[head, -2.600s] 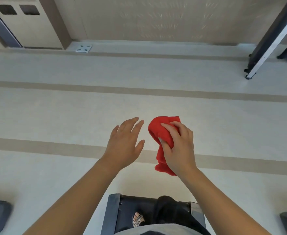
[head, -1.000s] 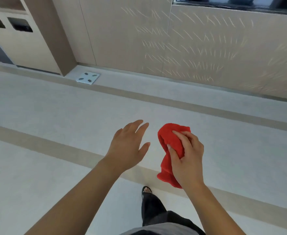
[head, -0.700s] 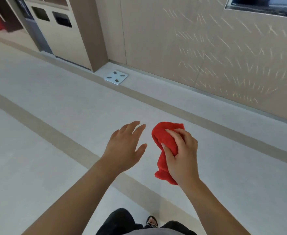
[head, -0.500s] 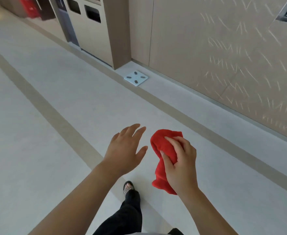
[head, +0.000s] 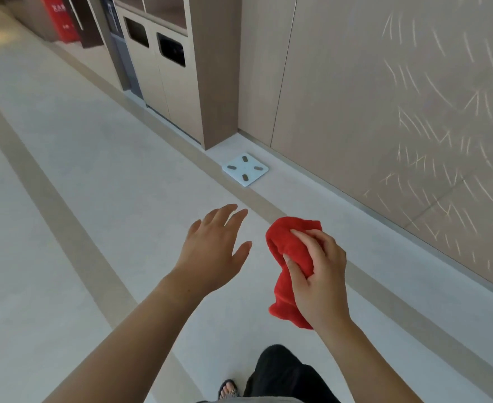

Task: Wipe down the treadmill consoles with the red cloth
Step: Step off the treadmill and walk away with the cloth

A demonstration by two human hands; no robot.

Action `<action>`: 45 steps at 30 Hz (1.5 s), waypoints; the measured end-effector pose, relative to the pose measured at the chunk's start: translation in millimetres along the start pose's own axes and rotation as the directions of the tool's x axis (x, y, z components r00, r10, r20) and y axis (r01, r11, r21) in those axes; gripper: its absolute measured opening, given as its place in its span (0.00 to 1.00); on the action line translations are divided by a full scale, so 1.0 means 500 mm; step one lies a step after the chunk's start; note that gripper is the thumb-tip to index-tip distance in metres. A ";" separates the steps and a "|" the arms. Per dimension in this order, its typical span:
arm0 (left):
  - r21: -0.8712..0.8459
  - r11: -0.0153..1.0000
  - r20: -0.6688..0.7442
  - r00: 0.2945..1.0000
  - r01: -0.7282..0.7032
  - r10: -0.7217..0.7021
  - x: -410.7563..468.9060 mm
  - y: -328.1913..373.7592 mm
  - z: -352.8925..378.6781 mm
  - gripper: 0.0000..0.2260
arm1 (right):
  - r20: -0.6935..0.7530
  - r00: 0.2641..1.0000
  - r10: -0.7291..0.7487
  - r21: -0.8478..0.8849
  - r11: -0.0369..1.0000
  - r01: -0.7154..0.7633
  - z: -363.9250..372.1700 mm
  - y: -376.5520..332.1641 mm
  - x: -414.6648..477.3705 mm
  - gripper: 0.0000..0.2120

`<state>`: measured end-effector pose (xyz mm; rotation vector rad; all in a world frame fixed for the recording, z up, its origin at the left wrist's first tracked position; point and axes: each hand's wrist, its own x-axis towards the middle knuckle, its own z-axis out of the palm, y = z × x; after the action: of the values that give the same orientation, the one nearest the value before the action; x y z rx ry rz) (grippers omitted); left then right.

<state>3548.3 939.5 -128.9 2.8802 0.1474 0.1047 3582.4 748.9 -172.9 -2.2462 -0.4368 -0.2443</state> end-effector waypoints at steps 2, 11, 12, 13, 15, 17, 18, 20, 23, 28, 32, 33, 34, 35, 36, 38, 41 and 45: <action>-0.006 1.000 0.034 0.999 -0.007 0.008 0.082 -0.024 0.006 0.26 | -0.008 1.000 0.031 0.013 0.999 -0.030 0.035 0.018 0.072 0.18; 0.003 1.000 0.036 0.999 -0.013 0.013 0.557 -0.166 0.015 0.26 | 0.000 1.000 0.008 0.030 1.000 -0.008 0.221 0.094 0.556 0.18; -0.004 1.000 0.031 1.000 -0.003 0.003 0.608 -0.184 0.006 0.26 | 0.011 1.000 -0.016 0.043 0.999 0.015 0.240 0.091 0.619 0.17; -0.006 1.000 0.023 1.000 0.008 -0.008 0.655 -0.202 -0.004 0.26 | 0.022 0.999 -0.044 0.051 0.998 0.043 0.260 0.086 0.679 0.17; -0.004 0.999 0.003 0.999 0.037 -0.037 0.743 -0.247 -0.023 0.25 | 0.041 0.996 -0.084 0.069 0.994 0.081 0.306 0.071 0.793 0.17; -0.008 0.996 -0.004 0.996 0.084 -0.084 0.815 -0.304 -0.036 0.25 | 0.075 0.993 -0.094 0.100 0.991 0.086 0.362 0.054 0.890 0.17; -0.004 0.993 -0.005 0.993 0.117 -0.117 0.844 -0.336 -0.040 0.25 | 0.102 0.989 -0.104 0.120 0.989 0.092 0.392 0.045 0.930 0.18; -0.004 0.982 -0.011 0.982 0.188 -0.188 0.896 -0.407 -0.044 0.25 | 0.155 0.977 -0.145 0.154 0.981 0.121 0.457 0.023 1.005 0.18; -0.032 0.962 -0.016 0.962 0.270 -0.271 0.974 -0.520 -0.051 0.25 | 0.210 0.952 -0.224 0.184 0.965 0.187 0.571 -0.017 1.116 0.17; -0.030 0.941 -0.018 0.941 0.336 -0.337 1.131 -0.742 -0.068 0.26 | 0.268 0.920 -0.287 0.225 0.947 0.230 0.780 -0.100 1.309 0.18; -0.026 0.939 -0.015 0.939 0.344 -0.345 1.259 -0.925 -0.127 0.26 | 0.291 0.915 -0.279 0.209 0.952 0.224 0.916 -0.180 1.457 0.18; -0.011 0.940 -0.024 0.940 0.341 -0.341 1.299 -0.976 -0.146 0.26 | 0.288 0.916 -0.278 0.213 0.952 0.222 0.955 -0.205 1.502 0.18; -0.002 0.942 -0.039 0.941 0.336 -0.336 1.329 -1.011 -0.161 0.26 | 0.285 0.917 -0.280 0.213 0.951 0.224 0.981 -0.222 1.534 0.18; 0.009 0.944 -0.048 0.943 0.331 -0.330 1.358 -1.040 -0.175 0.26 | 0.280 0.917 -0.284 0.207 0.951 0.231 1.004 -0.236 1.563 0.18; 0.006 0.945 -0.049 0.944 0.326 -0.325 1.393 -1.077 -0.186 0.26 | 0.279 0.919 -0.277 0.203 0.953 0.225 1.036 -0.252 1.601 0.18; -0.004 0.950 -0.046 0.949 0.312 -0.312 1.454 -1.134 -0.201 0.26 | 0.276 0.925 -0.260 0.200 0.957 0.209 1.090 -0.274 1.664 0.18; -0.025 0.960 -0.030 0.960 0.278 -0.279 1.535 -1.211 -0.219 0.25 | 0.280 0.929 -0.242 0.204 0.961 0.189 1.165 -0.295 1.751 0.17; -0.004 0.958 -0.025 0.958 0.287 -0.287 1.662 -1.344 -0.225 0.25 | 0.276 0.935 -0.224 0.201 0.964 0.171 1.286 -0.312 1.894 0.16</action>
<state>4302.1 1705.2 -143.8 2.8216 0.5665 0.0867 4414.2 1550.4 -184.2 -2.0714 -0.8171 0.0314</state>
